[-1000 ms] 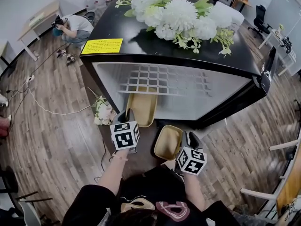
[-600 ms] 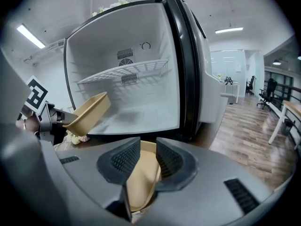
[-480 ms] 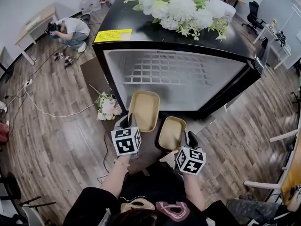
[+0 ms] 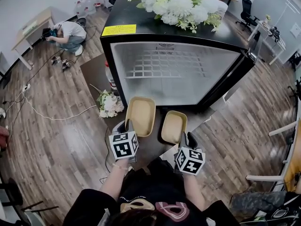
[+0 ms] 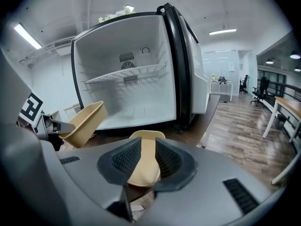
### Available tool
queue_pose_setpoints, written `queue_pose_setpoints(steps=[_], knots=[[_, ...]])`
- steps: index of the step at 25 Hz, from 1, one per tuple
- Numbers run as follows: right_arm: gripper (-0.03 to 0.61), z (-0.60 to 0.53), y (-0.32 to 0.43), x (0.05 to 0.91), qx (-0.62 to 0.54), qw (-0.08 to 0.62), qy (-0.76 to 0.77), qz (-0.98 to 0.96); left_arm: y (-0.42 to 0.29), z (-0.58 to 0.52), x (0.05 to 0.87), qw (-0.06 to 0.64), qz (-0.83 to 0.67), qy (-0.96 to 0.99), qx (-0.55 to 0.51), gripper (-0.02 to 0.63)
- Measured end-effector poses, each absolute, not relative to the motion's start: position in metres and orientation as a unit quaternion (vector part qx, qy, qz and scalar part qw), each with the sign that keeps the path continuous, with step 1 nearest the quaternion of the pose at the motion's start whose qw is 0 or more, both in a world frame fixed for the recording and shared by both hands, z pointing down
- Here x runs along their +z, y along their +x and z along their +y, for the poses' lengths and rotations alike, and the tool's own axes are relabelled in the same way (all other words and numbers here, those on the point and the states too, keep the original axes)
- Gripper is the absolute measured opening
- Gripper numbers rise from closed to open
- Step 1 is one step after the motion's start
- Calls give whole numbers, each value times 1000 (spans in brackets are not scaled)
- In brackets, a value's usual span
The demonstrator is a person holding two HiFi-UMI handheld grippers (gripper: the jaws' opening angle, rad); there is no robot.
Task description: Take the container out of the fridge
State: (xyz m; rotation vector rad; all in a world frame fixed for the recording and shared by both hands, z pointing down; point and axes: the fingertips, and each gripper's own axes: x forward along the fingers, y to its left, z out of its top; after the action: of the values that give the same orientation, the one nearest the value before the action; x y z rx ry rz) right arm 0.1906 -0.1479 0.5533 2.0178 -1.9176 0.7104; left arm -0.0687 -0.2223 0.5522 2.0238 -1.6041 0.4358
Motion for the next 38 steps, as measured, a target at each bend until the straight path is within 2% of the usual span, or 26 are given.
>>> queue_pose_setpoints(steps=[23, 38], knots=[[94, -121, 149, 576, 264, 151, 684, -663, -107, -166, 635, 283, -573, 725, 258, 14], [92, -120, 146, 584, 267, 167, 678, -664, -107, -157, 658, 276, -570, 711, 306, 15]])
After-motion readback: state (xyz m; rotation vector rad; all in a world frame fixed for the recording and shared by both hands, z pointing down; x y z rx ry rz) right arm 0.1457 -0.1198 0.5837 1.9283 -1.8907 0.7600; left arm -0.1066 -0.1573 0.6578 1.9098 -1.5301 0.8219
